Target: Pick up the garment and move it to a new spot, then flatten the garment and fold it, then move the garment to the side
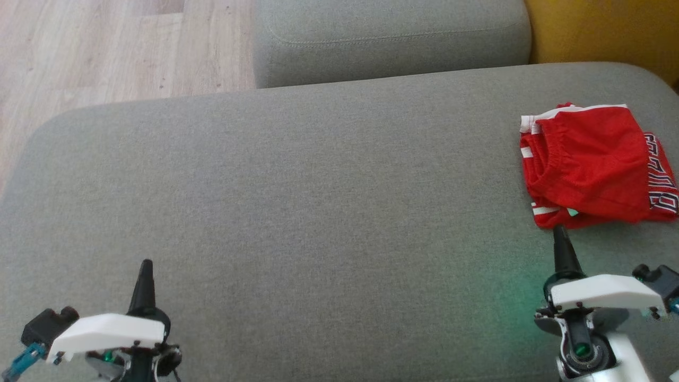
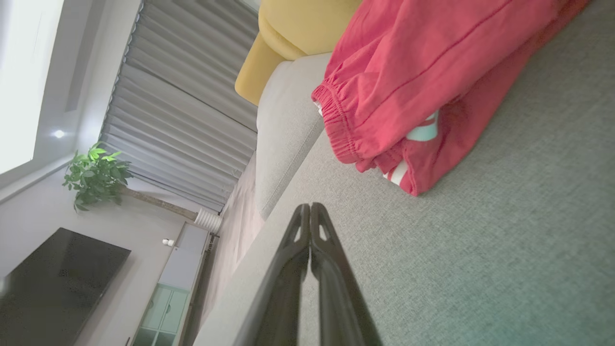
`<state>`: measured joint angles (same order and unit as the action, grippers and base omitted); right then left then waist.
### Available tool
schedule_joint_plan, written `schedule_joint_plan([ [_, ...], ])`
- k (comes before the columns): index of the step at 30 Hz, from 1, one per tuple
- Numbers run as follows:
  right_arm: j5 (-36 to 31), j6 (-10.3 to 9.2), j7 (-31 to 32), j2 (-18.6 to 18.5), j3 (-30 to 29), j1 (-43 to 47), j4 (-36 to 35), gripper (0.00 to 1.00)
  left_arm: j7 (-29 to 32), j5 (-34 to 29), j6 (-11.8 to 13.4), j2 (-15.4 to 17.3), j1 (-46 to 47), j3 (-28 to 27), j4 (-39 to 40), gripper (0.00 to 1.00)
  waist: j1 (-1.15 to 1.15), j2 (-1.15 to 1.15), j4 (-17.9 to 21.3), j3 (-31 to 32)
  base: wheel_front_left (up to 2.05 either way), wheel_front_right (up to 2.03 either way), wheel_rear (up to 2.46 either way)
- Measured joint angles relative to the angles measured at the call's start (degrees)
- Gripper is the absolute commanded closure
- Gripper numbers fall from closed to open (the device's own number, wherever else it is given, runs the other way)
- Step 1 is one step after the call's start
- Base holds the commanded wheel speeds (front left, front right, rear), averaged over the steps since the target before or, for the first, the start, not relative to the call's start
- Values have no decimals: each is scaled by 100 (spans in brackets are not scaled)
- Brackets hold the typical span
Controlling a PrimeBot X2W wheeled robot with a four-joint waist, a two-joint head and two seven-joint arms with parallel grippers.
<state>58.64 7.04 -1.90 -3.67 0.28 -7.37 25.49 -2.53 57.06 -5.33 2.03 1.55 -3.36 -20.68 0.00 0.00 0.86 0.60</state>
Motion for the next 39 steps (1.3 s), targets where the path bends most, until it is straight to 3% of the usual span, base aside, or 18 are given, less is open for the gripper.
schedule_joint_plan([
  [39,2474,0,597,87,-599,133,-683,100,655,2604,-129,0,118,-102,334,100,0,0,-65,-59,0,0,0],
])
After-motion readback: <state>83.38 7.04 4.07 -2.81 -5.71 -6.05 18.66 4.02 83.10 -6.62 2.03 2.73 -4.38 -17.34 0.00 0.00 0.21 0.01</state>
